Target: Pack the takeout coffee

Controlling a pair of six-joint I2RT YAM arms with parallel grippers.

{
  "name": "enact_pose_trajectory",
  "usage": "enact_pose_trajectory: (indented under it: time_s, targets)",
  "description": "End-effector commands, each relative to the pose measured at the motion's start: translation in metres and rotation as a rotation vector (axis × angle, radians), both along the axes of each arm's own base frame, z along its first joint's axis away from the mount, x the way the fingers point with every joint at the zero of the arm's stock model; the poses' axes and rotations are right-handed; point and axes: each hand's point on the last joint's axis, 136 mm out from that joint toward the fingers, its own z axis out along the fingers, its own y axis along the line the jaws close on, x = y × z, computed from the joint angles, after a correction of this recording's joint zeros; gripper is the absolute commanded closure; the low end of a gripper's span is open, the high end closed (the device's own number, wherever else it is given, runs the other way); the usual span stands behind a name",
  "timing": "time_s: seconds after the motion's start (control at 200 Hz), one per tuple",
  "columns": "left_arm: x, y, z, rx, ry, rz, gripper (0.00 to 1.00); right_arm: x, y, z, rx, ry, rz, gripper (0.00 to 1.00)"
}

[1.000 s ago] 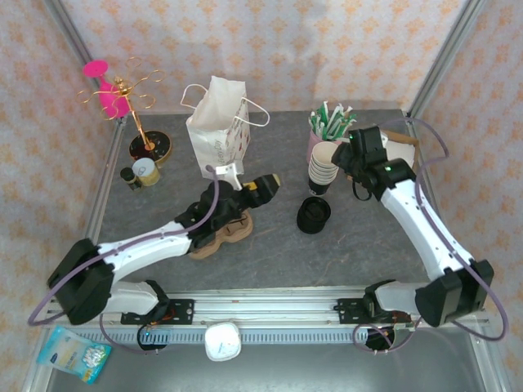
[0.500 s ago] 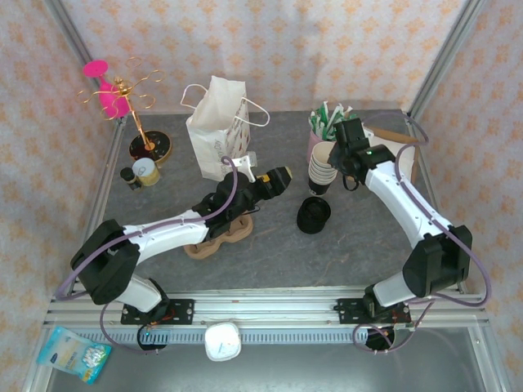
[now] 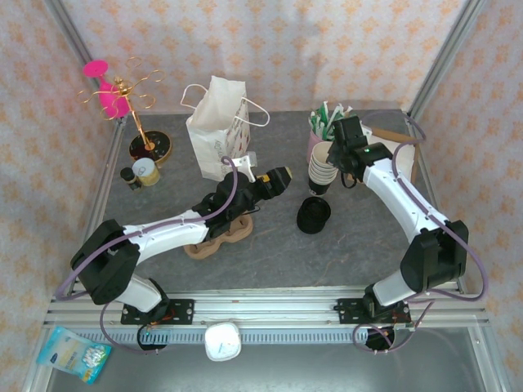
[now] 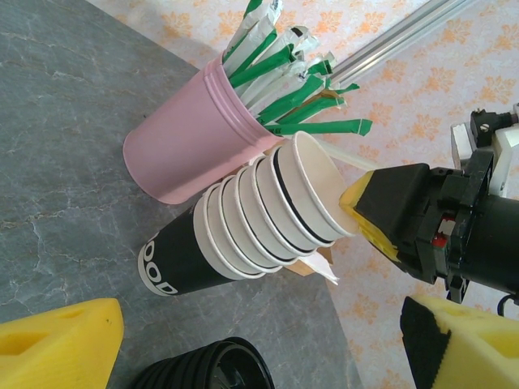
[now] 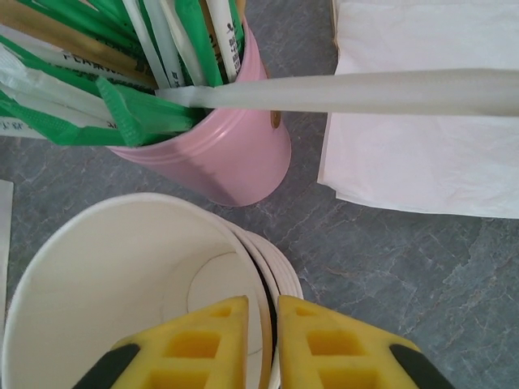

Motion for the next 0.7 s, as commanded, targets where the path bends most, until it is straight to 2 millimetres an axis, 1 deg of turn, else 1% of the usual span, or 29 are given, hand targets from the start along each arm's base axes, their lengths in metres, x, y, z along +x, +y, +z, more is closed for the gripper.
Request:
enact_pose_trajectory:
  time_s: [0.0, 0.145, 0.215, 0.405, 0.611, 0.696]
  targets:
    - [0.003, -0.004, 0.016, -0.019, -0.035, 0.001, 0.1, 0.007, 0.0, 0.012, 0.02, -0.034, -0.01, 0.87]
    - [0.003, -0.005, 0.015, -0.015, -0.031, 0.0, 0.11, 0.007, 0.0, 0.022, 0.035, -0.058, -0.013, 0.94]
    - [0.004, -0.004, 0.016, -0.013, -0.03, 0.001, 0.11, 0.007, -0.001, 0.028, 0.05, -0.073, -0.014, 0.96]
    - [0.004, -0.002, 0.015, 0.002, -0.024, 0.009, 0.11, 0.007, -0.012, 0.045, 0.104, -0.108, -0.036, 0.99]
    - [0.004, 0.001, 0.014, 0.017, -0.02, 0.024, 0.12, 0.006, -0.014, 0.07, 0.124, -0.158, -0.035, 1.0]
    - [0.004, 0.002, 0.017, 0.017, -0.023, 0.028, 0.12, 0.003, -0.014, 0.081, 0.133, -0.173, -0.032, 1.0]
